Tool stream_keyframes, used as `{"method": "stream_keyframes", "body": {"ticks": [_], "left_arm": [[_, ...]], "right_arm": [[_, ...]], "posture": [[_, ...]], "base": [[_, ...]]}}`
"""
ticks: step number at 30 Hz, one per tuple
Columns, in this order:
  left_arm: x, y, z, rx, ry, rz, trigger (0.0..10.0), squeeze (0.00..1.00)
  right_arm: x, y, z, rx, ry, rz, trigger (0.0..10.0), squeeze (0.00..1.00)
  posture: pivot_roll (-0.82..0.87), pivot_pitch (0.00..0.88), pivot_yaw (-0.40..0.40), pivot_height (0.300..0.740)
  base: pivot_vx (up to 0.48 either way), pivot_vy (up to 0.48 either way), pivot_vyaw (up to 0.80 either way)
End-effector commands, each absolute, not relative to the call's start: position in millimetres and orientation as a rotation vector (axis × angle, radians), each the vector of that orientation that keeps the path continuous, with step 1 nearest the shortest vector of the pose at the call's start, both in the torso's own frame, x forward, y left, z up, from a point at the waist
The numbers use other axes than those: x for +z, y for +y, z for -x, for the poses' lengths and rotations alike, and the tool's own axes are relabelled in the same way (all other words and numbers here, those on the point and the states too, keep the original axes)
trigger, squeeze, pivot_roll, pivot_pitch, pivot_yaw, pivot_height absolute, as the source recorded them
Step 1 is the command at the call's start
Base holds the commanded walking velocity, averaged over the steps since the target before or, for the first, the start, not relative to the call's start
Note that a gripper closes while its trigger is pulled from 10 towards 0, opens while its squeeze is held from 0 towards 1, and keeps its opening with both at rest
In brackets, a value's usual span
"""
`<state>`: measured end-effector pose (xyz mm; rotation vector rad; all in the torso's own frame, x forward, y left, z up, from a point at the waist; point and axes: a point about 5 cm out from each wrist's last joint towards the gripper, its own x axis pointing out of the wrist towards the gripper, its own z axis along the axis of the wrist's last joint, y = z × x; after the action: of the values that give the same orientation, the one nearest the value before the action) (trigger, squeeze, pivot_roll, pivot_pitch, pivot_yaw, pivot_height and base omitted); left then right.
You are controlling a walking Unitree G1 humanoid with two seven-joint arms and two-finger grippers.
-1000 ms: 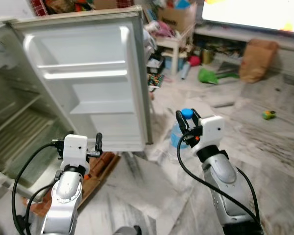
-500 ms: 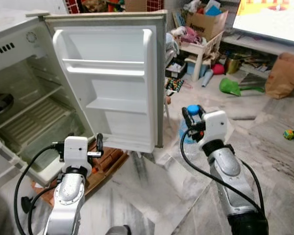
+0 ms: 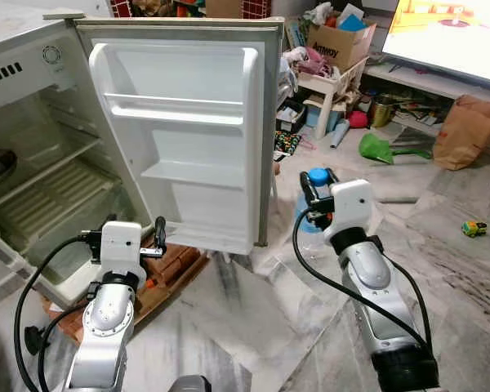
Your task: Restocking fridge
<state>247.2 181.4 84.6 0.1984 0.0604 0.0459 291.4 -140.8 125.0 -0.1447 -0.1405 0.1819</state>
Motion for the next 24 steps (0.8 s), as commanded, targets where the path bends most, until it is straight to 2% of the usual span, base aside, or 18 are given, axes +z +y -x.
{"method": "stream_keyframes", "body": {"ticks": [1,6,14,24], "left_arm": [[84.9,181.0,-246.5,0.032,0.061,-0.207,10.0,0.00],[81.2,174.9,-250.4,-0.002,0.073,-0.200,10.0,0.00],[81.4,160.1,-258.1,-0.031,0.054,-0.179,10.0,0.00],[80.1,160.4,-256.2,-0.019,0.055,-0.176,10.0,0.00]], "right_arm": [[130.7,-149.0,-290.5,0.137,-0.175,0.162,10.0,0.00],[131.9,-159.5,-288.6,0.087,-0.170,0.160,10.0,0.00],[138.1,-179.4,-288.8,0.063,-0.154,0.185,10.0,0.00],[136.3,-168.2,-288.7,0.125,-0.133,0.134,10.0,0.00]], "posture": [[0.07,0.000,-0.001,0.740],[0.02,0.000,0.007,0.740],[-0.01,0.000,-0.041,0.740],[0.02,0.001,-0.040,0.740]], "base": [[0.000,0.000,0.00],[0.000,0.000,0.00],[0.000,0.000,0.00],[0.000,0.000,0.00]]}}
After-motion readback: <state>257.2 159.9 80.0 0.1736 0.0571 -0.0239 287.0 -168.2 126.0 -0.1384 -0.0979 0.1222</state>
